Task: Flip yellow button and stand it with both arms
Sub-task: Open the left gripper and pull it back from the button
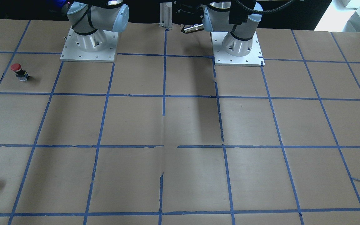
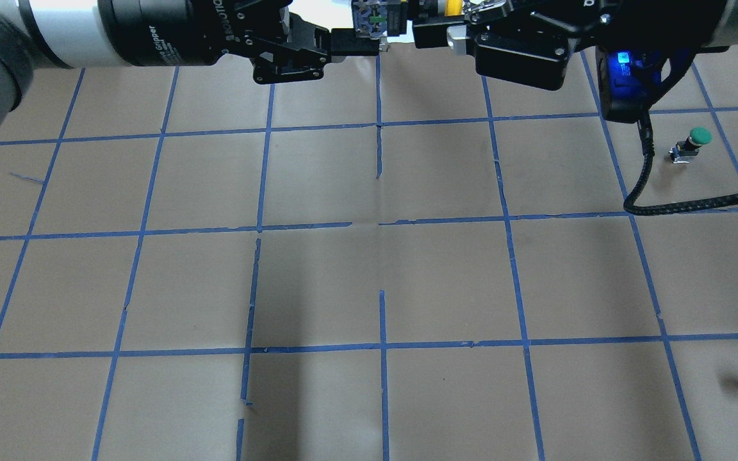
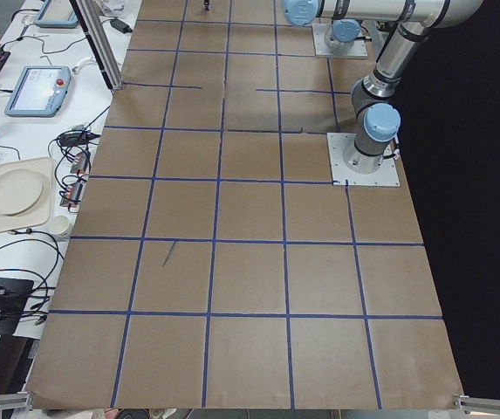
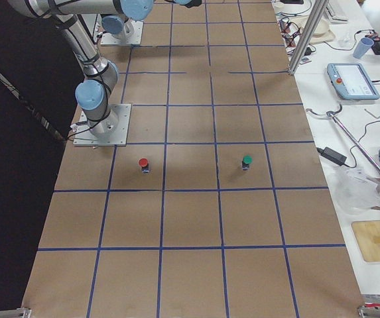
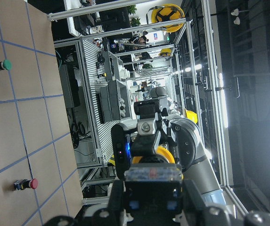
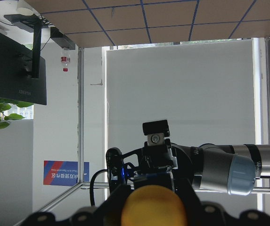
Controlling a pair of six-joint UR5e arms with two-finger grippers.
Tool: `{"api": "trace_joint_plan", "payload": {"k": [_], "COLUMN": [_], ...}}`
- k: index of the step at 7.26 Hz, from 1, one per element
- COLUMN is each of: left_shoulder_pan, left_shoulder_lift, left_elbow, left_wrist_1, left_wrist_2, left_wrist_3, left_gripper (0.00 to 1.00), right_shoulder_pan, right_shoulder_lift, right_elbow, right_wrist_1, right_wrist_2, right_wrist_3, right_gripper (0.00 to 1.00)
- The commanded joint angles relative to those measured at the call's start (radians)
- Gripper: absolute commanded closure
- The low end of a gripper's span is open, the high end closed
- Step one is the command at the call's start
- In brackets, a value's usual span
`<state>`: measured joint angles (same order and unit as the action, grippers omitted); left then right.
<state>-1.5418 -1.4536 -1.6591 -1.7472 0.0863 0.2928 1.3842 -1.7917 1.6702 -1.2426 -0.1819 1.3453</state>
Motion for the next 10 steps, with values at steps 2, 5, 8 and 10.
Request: {"api": "trace_joint_plan", "payload": {"k": [2,5,8,10], "left_shoulder_pan": [0.019,0.032,0.081,0.081], "left_shoulder_lift": [-0.011,-0.022,-0.066,-0.121], "left_elbow": [0.012,0.027,0.032,0.094], "left_wrist_1": [-0.002,0.025,0.143,0.228], "left_wrist_2": [0.015,0.116,0.347,0.543], "left_wrist_3": [-0.015,-0.13,-0.2,-0.282], "left_gripper": [0.0,0.0,0.0,0.0], "right_shoulder_pan": [-0.016,-0.019,-0.016,-0.017], "right_shoulder_lift": [0.009,0.035,0.028,0.038], "right_elbow": [0.003,-0.003,0.006,0.005], "right_wrist_1": [-0.073,-0.184,-0.161,-0.126], "right_wrist_2": [-0.031,-0.235,-0.533,-0.781], "right_wrist_3": [-0.015,-0.026,-0.347,-0.633], "right_gripper": [0.82,0.82,0.82,0.82]}}
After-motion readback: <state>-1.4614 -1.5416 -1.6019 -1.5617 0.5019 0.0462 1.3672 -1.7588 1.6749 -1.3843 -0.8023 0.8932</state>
